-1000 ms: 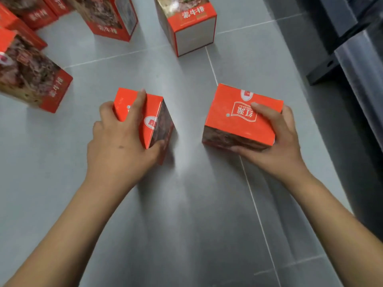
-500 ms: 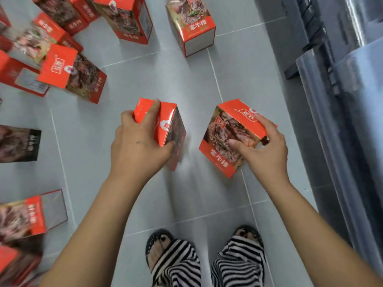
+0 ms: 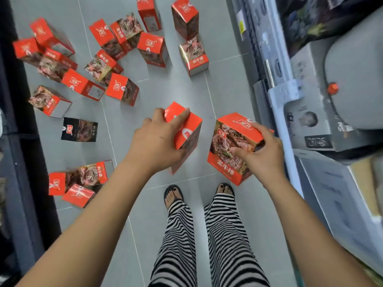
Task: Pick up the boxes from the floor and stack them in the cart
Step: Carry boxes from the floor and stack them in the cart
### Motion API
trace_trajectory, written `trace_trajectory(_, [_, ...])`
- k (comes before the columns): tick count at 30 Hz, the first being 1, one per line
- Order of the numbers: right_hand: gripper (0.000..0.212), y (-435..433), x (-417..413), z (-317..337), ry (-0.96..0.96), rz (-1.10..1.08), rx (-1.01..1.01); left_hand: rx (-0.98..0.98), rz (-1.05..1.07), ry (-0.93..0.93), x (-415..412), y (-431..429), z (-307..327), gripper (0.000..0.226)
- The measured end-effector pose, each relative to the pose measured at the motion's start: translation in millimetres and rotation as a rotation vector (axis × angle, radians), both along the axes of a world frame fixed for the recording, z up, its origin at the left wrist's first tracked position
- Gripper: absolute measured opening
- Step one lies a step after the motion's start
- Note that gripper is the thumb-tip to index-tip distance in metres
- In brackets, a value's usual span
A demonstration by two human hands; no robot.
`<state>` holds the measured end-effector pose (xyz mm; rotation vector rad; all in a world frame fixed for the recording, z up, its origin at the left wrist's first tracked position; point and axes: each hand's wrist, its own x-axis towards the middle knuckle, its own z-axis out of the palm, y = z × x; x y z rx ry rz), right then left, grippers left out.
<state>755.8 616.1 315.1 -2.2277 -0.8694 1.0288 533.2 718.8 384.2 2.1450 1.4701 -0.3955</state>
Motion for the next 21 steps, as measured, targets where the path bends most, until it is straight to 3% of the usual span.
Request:
trace_trajectory(8, [0.083,-35.2,18.3,117.5,-0.035,-0.081,0.036,0.099,-0.166,-0.052,29.9,-15.2,100.9,0.075])
trace_trajectory(14, [0.081,-80.1,16.2,200.6,-0.171,-0.185,0.037,0.147,-0.376,-0.115,42.7,-22.7,159.5,0.079])
trace_trajectory(21, [0.083,-164.5,-30.6,270.4,-0.168,-0.542,0.121,0.211,-0.706,-0.146,54.0,-57.0,224.9,0.077])
